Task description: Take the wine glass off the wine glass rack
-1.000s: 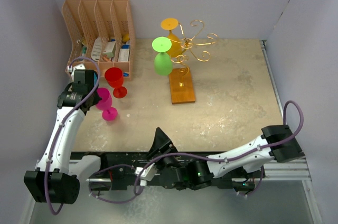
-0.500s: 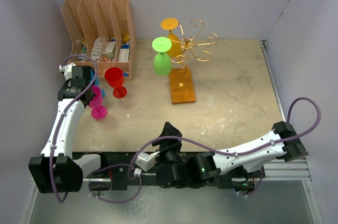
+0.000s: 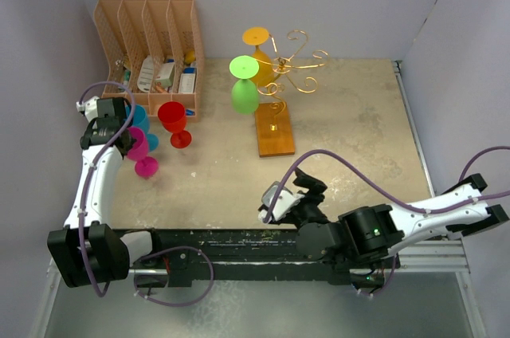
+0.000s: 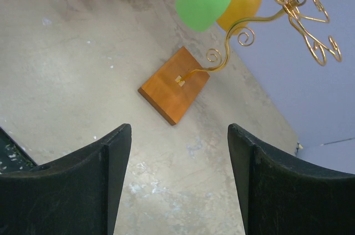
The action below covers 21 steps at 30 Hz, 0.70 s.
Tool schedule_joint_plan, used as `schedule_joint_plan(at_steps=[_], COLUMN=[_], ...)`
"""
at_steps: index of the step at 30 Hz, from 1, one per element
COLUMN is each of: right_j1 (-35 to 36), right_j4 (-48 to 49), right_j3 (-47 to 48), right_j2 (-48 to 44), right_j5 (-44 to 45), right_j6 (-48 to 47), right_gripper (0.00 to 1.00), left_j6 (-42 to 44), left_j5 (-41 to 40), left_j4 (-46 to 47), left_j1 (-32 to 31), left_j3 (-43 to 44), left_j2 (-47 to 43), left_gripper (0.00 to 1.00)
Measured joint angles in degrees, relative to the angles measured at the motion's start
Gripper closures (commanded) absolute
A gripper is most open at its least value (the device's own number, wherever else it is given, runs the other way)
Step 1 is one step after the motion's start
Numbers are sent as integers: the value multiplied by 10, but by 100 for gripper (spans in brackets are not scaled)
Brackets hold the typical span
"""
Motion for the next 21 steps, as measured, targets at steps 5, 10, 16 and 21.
schedule_joint_plan(at_steps=[5,10,16,21], right_j1=[0,0,0,0], right_j4=[5,4,0,-7], right_j3=[0,0,0,0], right_j2=[-32,-45,-57,-63], right_j5=[-5,-11,-20,-21], right_j6=[17,30,41,50], right_gripper=[29,29,30,30], left_j6=[-6,-5,-9,-9], left_j5=[0,1,0,0], left_j4=[5,7,9,10], left_j1=[2,5,6,9], left_j3=[0,0,0,0], left_j2=[13,23,26,28], left_gripper=[90,66,41,27])
